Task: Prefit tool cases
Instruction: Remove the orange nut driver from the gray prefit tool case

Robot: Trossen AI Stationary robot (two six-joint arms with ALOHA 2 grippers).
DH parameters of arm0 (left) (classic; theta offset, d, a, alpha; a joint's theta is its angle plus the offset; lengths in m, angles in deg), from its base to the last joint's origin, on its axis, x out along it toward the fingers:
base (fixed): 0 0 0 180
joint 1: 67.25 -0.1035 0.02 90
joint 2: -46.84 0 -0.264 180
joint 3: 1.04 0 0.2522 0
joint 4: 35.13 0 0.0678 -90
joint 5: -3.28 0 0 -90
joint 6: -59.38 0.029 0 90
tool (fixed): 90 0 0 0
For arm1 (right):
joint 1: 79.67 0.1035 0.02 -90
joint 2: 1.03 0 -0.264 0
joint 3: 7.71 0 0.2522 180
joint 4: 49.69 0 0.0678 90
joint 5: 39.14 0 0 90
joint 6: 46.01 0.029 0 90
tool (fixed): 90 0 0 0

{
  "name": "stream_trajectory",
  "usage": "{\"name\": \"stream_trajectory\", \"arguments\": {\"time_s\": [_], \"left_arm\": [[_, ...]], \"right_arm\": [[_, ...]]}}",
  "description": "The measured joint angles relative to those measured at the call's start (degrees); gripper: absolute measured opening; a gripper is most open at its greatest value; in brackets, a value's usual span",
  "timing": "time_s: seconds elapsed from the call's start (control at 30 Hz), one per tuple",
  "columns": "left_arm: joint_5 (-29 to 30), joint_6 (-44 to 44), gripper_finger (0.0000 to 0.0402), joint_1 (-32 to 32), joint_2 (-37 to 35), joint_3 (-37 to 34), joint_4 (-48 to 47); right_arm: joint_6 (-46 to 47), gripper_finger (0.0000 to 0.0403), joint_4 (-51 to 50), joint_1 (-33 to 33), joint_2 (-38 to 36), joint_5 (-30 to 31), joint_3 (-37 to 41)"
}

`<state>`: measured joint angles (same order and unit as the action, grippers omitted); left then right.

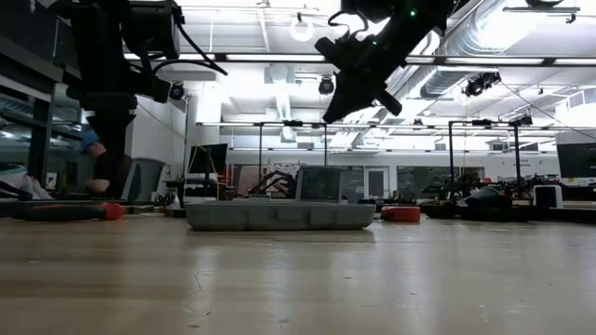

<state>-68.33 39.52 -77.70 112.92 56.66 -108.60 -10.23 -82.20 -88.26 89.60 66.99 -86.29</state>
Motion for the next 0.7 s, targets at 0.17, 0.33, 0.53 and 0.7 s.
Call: {"name": "stream_trajectory", "arguments": {"time_s": [0.17,0.33,0.53,0.7], "left_arm": [[0.0,0.0,0.0147,0.0,0.0,0.0,0.0],[0.0,0.0,0.0147,0.0,0.0,0.0,0.0],[0.3,0.0,0.0147,0.0,0.0,0.0,2.0],[-0.4,0.0,0.0147,0.0,0.0,0.0,10.8]], "right_arm": [[0.3,0.0,-2.7,2.0,0.0,-1.5,0.0],[1.7,0.0,-2.0,3.5,0.1,-1.7,0.0],[1.8,0.0,-1.9,3.6,0.1,-3.3,0.0],[2.3,0.0,-2.1,5.3,0.1,-6.5,0.0]]}}
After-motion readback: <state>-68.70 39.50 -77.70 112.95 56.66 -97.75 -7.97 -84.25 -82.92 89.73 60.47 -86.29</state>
